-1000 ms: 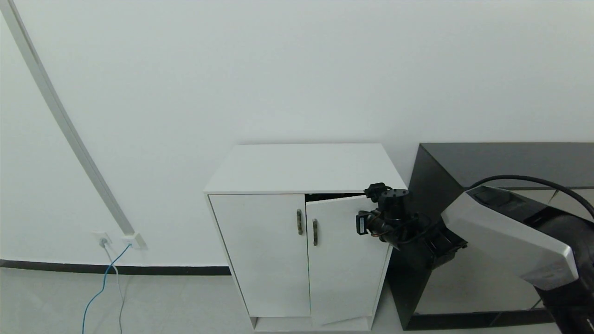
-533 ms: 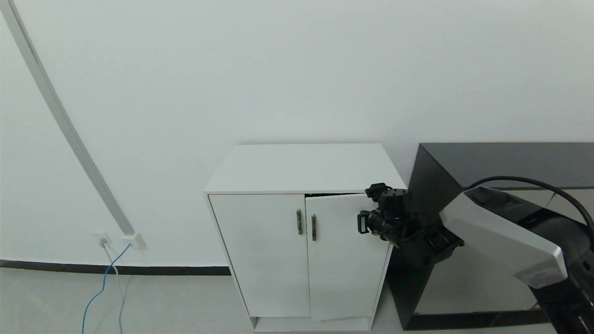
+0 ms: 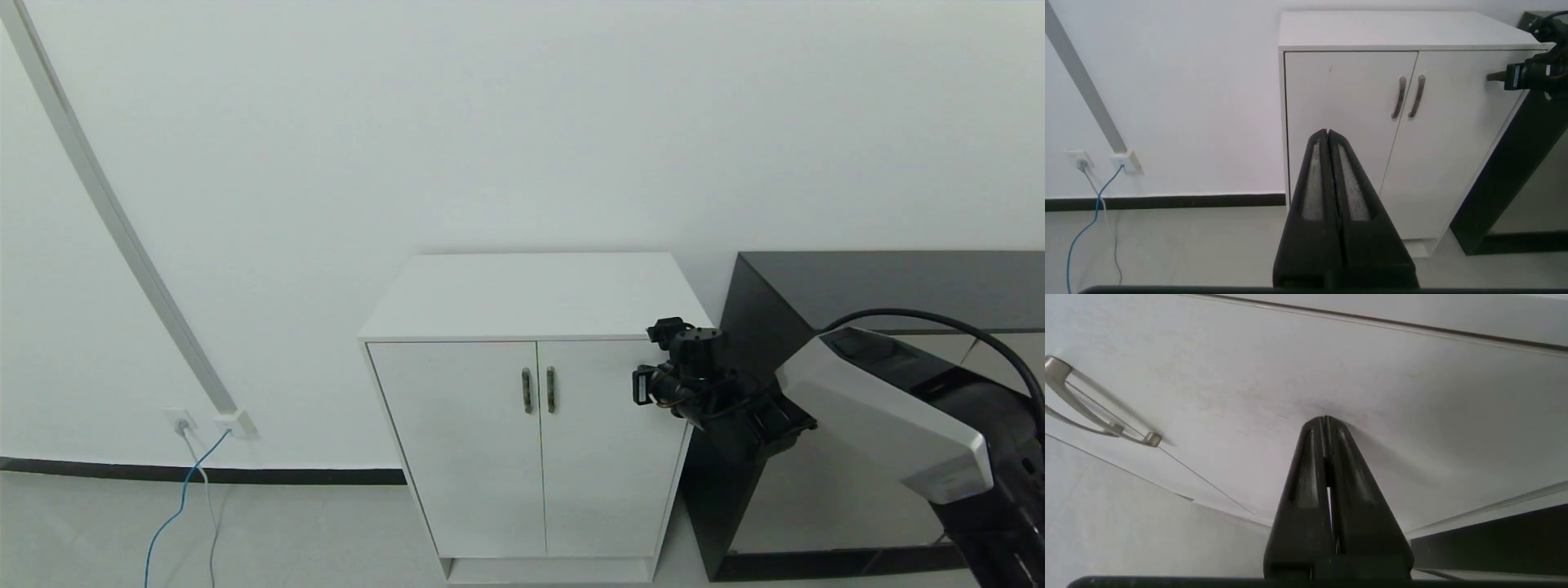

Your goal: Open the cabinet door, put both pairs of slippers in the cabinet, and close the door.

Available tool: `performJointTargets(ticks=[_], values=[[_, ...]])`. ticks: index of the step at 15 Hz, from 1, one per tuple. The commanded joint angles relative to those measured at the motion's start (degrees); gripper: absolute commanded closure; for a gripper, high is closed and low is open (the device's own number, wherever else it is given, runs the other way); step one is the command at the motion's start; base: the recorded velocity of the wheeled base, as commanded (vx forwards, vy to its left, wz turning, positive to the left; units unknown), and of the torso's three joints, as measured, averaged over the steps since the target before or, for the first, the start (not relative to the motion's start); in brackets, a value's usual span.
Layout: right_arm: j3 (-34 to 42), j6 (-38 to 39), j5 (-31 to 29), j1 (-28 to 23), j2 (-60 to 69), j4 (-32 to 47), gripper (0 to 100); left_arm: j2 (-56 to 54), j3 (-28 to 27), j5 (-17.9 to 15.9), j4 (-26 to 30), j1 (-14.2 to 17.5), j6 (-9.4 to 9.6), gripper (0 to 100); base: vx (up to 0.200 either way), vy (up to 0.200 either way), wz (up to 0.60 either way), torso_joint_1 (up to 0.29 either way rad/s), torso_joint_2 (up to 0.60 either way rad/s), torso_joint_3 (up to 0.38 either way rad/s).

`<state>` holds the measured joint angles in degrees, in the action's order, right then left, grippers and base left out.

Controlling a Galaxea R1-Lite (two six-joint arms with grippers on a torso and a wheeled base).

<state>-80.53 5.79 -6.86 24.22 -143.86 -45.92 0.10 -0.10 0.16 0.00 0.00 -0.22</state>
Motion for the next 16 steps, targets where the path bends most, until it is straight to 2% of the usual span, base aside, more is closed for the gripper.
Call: performJointTargets(ticks=[1, 5, 10, 13, 16], values=[[0.0, 0.0, 0.0, 0.0, 0.2, -0.1, 100, 0.0, 0.0, 0.0, 0.0, 0.0, -0.04, 100, 0.000, 0.000, 0.00, 0.000, 0.00, 0.000], [5.5, 0.4, 0.1, 0.7, 4.0, -0.7, 100, 0.0, 0.0, 0.0, 0.0, 0.0, -0.04, 100, 0.000, 0.000, 0.00, 0.000, 0.00, 0.000], [19.7, 0.4, -0.7, 1.5, 14.5, -6.5, 100, 0.0, 0.0, 0.0, 0.0, 0.0, -0.04, 100, 0.000, 0.000, 0.00, 0.000, 0.00, 0.000], [28.4, 0.5, -7.7, 1.5, 22.3, -8.0, 100, 0.0, 0.0, 0.0, 0.0, 0.0, -0.04, 100, 0.000, 0.000, 0.00, 0.000, 0.00, 0.000], [37.6, 0.4, -11.2, -0.2, 28.6, -10.9, 100, 0.0, 0.0, 0.0, 0.0, 0.0, -0.04, 100, 0.000, 0.000, 0.00, 0.000, 0.00, 0.000]])
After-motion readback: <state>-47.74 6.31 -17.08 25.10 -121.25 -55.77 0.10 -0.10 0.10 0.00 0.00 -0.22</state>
